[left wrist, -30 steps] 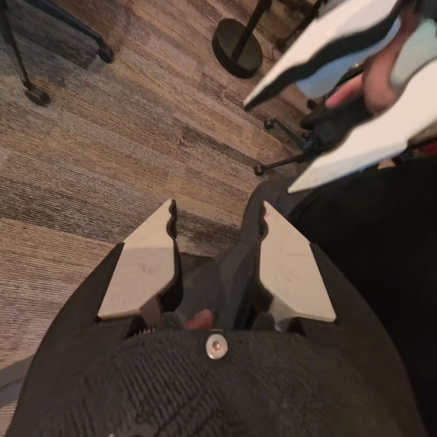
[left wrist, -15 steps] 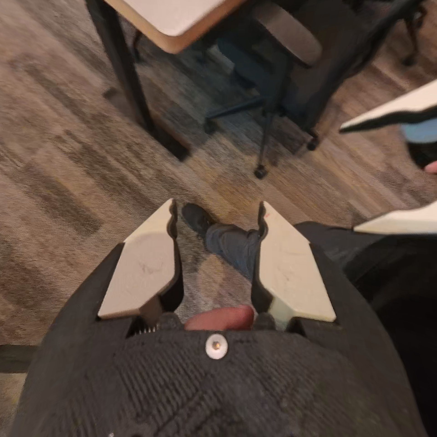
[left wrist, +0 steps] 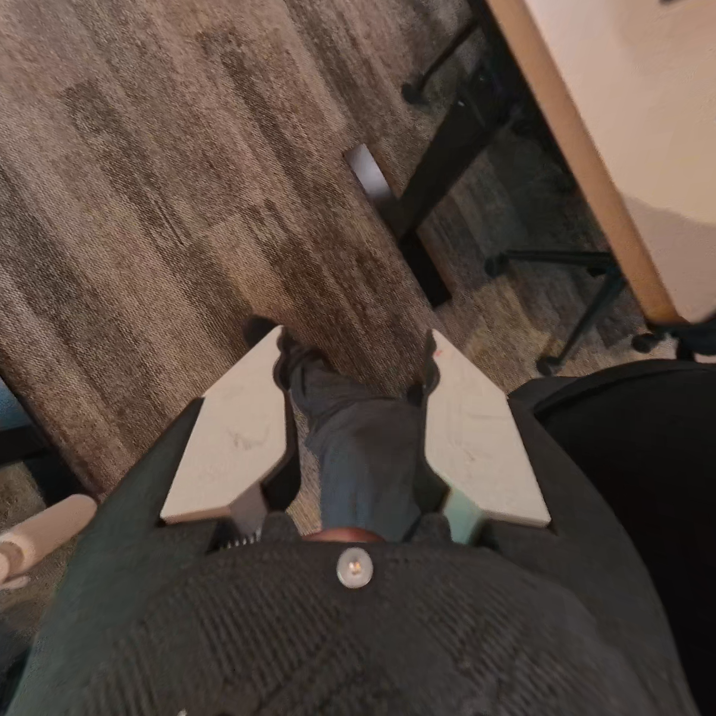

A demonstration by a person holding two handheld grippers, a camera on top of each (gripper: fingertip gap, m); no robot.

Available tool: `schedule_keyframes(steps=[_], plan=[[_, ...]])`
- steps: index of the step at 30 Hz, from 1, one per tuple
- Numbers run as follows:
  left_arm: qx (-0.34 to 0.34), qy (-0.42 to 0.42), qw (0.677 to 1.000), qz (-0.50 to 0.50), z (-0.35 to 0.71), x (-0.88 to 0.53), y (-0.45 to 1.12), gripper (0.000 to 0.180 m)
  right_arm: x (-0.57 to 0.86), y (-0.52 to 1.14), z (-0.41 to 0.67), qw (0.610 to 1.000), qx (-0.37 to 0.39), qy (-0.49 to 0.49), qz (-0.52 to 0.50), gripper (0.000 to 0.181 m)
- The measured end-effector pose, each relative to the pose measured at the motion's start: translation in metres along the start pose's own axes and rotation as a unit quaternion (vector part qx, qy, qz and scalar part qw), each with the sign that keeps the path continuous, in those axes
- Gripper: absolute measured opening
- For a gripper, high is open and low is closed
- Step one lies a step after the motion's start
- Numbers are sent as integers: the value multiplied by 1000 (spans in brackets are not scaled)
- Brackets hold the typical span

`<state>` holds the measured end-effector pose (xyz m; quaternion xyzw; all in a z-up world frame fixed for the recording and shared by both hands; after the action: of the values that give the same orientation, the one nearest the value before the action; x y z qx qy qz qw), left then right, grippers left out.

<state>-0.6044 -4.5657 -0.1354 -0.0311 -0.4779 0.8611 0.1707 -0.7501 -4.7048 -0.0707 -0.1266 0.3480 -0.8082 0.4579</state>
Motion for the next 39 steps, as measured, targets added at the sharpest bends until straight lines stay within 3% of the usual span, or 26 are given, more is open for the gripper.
schedule_keyframes(steps=[4,8,12,18,21,23,25,27,33,39], plan=[[24,29,999,-3,81,-102,65,58,67,109,77,999,-6,31,-8,91],[30,39,998,-49,190,-209,114,64,127,192,122,994,-89,55,-16,89],[28,136,990,-32,323,-322,156,61,218,241,195,991,-101,52,-71,89],[165,204,957,121,550,-501,245,67,378,356,291,986,-58,90,-130,92],[151,171,967,113,625,-567,308,69,462,432,348,987,-41,92,-123,92],[114,146,977,107,663,-604,340,60,519,479,403,990,-33,76,-112,91],[83,137,983,91,706,-631,358,40,566,520,474,994,-34,58,-85,89],[69,150,983,78,754,-658,365,0,600,557,549,999,-30,16,-32,92],[90,57,988,111,894,-792,429,0,722,699,732,994,-43,-99,33,92],[121,42,983,130,1018,-945,549,0,859,875,858,992,-83,-94,-1,82]])
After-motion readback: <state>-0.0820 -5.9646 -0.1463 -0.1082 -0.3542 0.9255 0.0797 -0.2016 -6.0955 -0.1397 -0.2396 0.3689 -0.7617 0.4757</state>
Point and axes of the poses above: each gripper's, where its closed fingertips meet, y out along the fingers, z out of its top, x = y × z across the jaws, the point moved 3 cm from there along -y, back along the fingers, and after that the axes turned 4 degrees about y, right-handed, at the moved point
